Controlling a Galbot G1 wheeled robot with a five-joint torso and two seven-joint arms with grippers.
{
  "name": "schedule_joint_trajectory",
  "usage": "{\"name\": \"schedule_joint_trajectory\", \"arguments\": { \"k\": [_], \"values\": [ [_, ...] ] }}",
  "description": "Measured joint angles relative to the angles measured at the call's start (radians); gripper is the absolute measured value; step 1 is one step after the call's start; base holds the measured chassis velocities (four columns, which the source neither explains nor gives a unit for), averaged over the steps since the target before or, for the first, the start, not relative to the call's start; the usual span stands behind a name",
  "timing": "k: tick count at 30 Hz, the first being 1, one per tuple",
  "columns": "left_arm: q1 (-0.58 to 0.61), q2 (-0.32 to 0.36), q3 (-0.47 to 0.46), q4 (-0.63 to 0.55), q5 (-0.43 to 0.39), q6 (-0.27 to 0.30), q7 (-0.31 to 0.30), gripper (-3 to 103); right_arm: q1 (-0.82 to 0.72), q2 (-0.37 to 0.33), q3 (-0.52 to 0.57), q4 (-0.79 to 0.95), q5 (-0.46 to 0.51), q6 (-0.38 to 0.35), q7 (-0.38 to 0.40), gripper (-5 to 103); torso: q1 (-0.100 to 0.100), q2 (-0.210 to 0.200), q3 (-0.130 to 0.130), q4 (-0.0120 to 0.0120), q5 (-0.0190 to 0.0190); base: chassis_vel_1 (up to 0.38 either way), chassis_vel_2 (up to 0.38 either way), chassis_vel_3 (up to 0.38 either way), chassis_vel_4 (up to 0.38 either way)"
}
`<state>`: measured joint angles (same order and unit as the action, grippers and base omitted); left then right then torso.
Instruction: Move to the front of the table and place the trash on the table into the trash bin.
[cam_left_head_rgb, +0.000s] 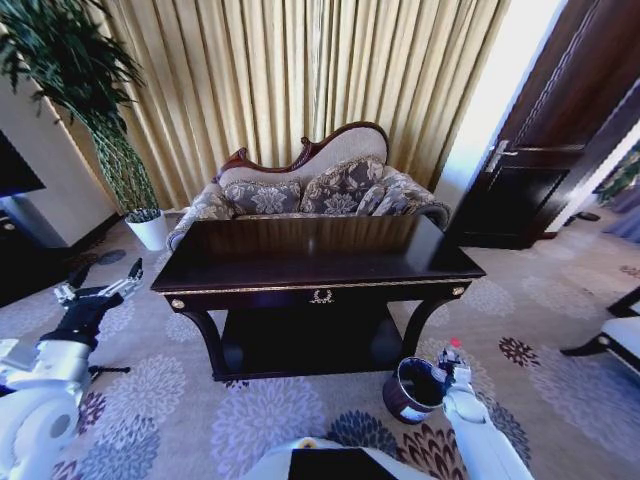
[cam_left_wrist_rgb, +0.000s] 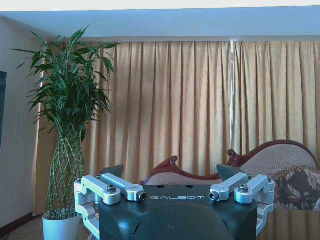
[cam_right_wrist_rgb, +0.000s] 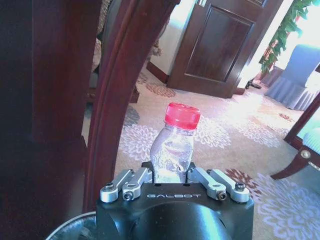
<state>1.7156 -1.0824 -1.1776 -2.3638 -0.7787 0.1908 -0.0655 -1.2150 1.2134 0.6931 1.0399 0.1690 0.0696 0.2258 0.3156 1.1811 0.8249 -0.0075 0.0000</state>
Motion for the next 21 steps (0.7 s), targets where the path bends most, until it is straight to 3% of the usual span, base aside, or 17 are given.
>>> {"name": "schedule_joint_trajectory", "arguments": {
  "k": [1,5,7,10,11,16,21],
  "values": [
    [0.000,0.000,0.000,0.000,0.000,0.000,0.000,100,0.000,0.000,0.000,0.000,0.000,0.000,0.000,26,0.000,0.000,0.000,0.0000,0.0000,0.000,0.000,0.000,0.000],
    [-0.001,0.001,0.010,0.000,0.001,-0.007,0.012,100,-0.014,0.001,0.002,0.018,0.014,0.001,0.002,47,0.000,0.000,0.000,0.0000,-0.0002,0.000,0.000,0.000,0.000],
    [-0.002,0.001,0.013,0.001,0.003,-0.007,0.013,100,-0.016,0.001,0.003,0.023,0.018,0.001,0.002,47,0.000,0.000,0.000,0.0001,-0.0001,0.000,0.000,0.000,0.000],
    [-0.004,0.001,0.019,0.005,0.006,-0.009,0.014,100,-0.023,0.001,0.003,0.035,0.023,0.001,0.002,64,0.000,0.000,0.000,0.0000,-0.0001,0.000,0.000,0.000,0.000],
    [-0.004,0.001,0.019,0.005,0.006,-0.009,0.014,100,-0.023,0.001,0.003,0.035,0.023,0.001,0.002,64,0.000,0.000,0.000,0.0000,-0.0001,0.000,0.000,0.000,0.000],
    [0.000,0.001,0.020,0.013,0.006,-0.012,0.014,100,-0.030,0.003,0.003,0.056,0.025,-0.004,0.002,85,0.000,0.000,0.000,0.0002,-0.0001,0.000,0.000,0.000,0.000],
    [-0.001,0.003,0.021,0.016,0.007,-0.013,0.014,100,-0.042,0.006,0.003,0.093,0.043,-0.027,0.002,99,0.000,0.000,0.000,0.0001,-0.0001,0.000,0.000,0.000,0.000]
  ]
}}
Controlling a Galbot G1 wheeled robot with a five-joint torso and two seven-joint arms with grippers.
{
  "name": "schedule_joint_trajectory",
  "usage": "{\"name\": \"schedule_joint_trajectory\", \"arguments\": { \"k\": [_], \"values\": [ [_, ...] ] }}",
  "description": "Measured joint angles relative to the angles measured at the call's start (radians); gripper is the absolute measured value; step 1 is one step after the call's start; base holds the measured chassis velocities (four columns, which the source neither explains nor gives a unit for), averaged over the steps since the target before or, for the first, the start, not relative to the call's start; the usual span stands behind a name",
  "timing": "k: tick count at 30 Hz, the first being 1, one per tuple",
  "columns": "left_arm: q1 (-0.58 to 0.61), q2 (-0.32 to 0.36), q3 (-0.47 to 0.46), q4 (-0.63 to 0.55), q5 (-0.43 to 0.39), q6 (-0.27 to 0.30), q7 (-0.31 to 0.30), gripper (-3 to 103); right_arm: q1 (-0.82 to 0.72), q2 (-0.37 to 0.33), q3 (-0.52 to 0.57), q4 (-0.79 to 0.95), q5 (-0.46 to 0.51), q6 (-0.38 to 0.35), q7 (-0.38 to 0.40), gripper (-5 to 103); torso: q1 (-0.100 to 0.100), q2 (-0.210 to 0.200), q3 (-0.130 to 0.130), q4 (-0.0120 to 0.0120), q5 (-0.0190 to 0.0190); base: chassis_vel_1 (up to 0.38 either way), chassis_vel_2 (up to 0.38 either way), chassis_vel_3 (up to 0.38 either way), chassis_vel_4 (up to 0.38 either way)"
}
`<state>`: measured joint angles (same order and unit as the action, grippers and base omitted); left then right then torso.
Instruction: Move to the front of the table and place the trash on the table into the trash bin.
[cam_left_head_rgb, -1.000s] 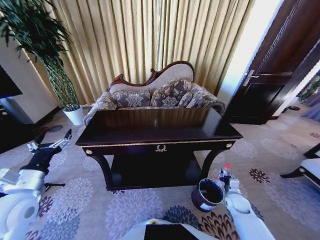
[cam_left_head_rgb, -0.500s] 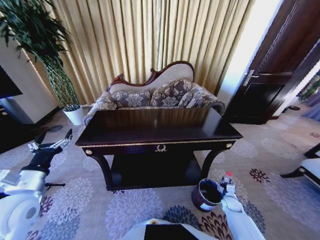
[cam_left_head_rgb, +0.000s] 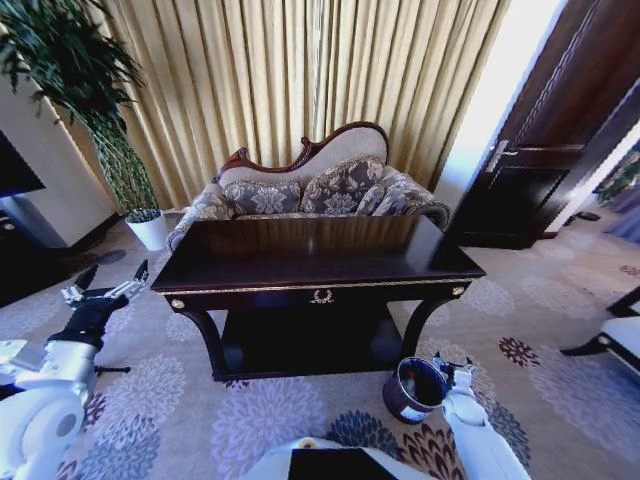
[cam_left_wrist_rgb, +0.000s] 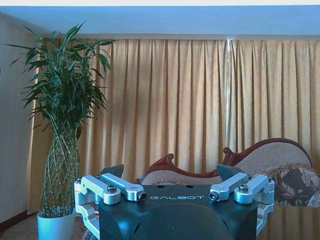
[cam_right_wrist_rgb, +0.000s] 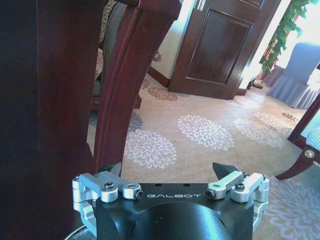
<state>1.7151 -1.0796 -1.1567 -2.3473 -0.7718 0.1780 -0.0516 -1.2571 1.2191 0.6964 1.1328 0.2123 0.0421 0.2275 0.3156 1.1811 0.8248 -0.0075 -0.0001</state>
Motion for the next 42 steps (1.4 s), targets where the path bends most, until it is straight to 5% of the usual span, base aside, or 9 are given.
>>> {"name": "schedule_joint_trajectory", "arguments": {
  "k": [17,33,42],
  "values": [
    [0.004,0.001,0.002,0.002,0.002,-0.001,0.004,100,-0.029,-0.006,0.002,0.100,0.065,-0.068,-0.003,100,0.000,0.000,0.000,0.0000,0.0003,0.000,0.000,0.000,0.000],
    [0.007,0.001,0.006,0.031,0.014,-0.008,0.009,100,-0.220,-0.124,0.006,0.932,0.292,-0.309,-0.104,100,0.000,0.000,0.000,0.0002,-0.0002,0.000,0.000,0.000,0.000],
    [0.001,-0.009,0.004,0.028,0.010,-0.007,0.008,100,-0.241,-0.158,0.031,1.188,0.373,-0.376,-0.094,100,0.000,0.000,0.000,0.0000,0.0000,0.000,0.000,0.000,0.000]
  ]
}}
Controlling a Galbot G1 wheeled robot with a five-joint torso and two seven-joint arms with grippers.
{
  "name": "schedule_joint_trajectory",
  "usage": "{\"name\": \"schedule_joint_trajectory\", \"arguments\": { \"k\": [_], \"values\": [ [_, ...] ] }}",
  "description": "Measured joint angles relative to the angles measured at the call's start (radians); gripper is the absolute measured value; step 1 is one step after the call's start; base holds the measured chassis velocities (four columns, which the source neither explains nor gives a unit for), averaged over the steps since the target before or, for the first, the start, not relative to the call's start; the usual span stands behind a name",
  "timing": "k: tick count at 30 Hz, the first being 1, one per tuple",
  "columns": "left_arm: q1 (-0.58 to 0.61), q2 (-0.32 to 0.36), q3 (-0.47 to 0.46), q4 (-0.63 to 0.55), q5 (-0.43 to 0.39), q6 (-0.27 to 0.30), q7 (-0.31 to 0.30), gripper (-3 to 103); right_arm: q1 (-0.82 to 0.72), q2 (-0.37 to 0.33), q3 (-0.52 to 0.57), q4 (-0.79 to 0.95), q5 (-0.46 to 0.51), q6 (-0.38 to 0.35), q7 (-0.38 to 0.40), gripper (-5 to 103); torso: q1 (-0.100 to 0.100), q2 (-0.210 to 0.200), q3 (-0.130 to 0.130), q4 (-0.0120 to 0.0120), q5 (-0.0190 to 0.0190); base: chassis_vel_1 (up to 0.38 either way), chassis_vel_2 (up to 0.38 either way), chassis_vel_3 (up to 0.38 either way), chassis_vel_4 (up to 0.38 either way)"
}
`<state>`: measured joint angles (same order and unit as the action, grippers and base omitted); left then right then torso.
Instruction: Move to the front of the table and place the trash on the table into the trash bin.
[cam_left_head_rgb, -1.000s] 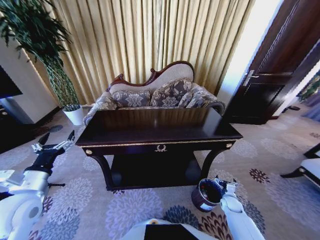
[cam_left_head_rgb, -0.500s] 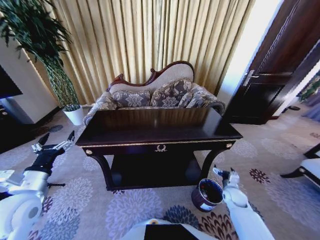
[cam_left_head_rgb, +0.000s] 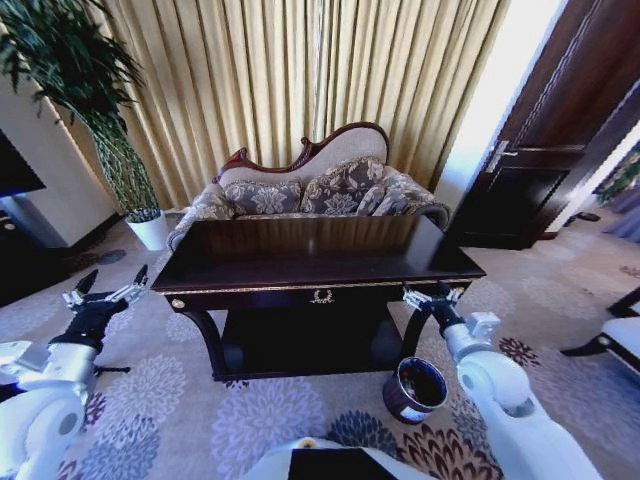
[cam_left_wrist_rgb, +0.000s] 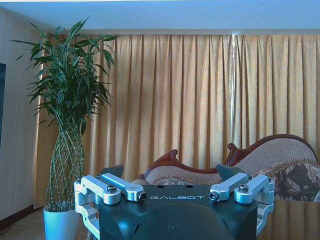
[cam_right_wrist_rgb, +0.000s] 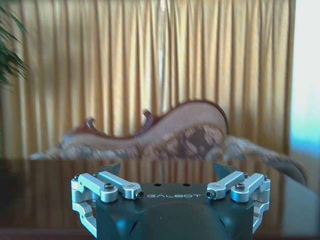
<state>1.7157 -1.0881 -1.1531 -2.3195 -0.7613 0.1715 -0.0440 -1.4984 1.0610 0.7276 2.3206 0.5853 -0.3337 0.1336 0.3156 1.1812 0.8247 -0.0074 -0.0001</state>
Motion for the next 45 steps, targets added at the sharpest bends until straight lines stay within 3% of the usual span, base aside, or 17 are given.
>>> {"name": "schedule_joint_trajectory", "arguments": {
  "k": [45],
  "values": [
    [-0.001,-0.019,0.040,-0.016,0.025,0.002,0.001,100,-0.031,0.021,0.002,0.043,-0.014,-0.013,0.007,100,0.000,0.000,0.000,0.0000,0.0001,0.056,-0.055,-0.053,0.056]
  ]
}}
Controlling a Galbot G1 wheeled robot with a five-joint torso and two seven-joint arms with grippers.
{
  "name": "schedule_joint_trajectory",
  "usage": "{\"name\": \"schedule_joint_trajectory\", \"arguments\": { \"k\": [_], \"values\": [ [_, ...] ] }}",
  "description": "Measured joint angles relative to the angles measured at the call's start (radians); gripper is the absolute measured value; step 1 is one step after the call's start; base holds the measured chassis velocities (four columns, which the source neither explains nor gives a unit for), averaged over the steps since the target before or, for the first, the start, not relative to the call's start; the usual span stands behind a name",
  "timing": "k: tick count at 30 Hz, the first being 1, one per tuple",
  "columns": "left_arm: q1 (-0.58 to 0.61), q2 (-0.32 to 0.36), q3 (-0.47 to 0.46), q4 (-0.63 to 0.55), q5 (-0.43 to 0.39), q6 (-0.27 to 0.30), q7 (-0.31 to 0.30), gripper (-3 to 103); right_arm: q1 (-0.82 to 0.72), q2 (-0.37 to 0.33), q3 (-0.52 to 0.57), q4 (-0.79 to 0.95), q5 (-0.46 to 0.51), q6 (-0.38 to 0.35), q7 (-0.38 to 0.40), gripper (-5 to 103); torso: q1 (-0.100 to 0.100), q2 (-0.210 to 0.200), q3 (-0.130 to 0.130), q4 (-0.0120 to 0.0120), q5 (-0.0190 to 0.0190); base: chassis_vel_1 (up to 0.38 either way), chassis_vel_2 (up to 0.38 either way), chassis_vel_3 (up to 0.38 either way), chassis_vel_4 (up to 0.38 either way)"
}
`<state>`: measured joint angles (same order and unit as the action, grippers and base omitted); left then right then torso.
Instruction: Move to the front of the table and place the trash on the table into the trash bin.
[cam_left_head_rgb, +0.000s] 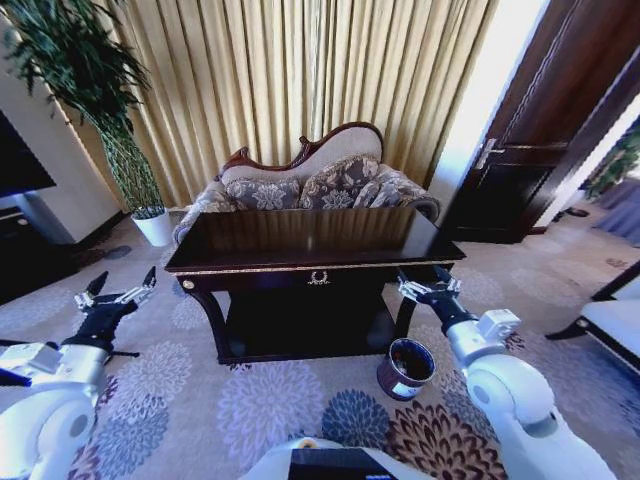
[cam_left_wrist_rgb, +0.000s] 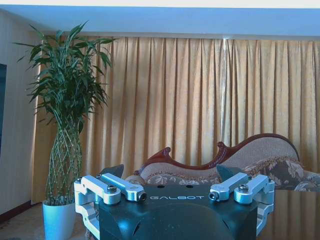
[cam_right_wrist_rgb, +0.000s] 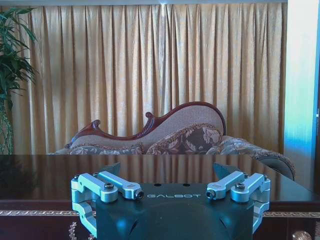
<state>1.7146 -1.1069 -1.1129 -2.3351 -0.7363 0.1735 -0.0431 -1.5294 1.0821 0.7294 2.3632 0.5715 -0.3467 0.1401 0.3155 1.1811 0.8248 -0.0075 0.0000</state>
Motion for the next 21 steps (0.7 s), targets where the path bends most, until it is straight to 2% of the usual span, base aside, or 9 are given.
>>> {"name": "schedule_joint_trajectory", "arguments": {
  "k": [21],
  "values": [
    [0.007,-0.007,0.001,-0.007,0.000,-0.006,0.002,100,-0.032,0.001,0.011,0.031,-0.001,0.004,0.003,100,0.000,0.000,0.000,0.0000,0.0002,0.135,-0.134,-0.135,0.140]
  ]
}}
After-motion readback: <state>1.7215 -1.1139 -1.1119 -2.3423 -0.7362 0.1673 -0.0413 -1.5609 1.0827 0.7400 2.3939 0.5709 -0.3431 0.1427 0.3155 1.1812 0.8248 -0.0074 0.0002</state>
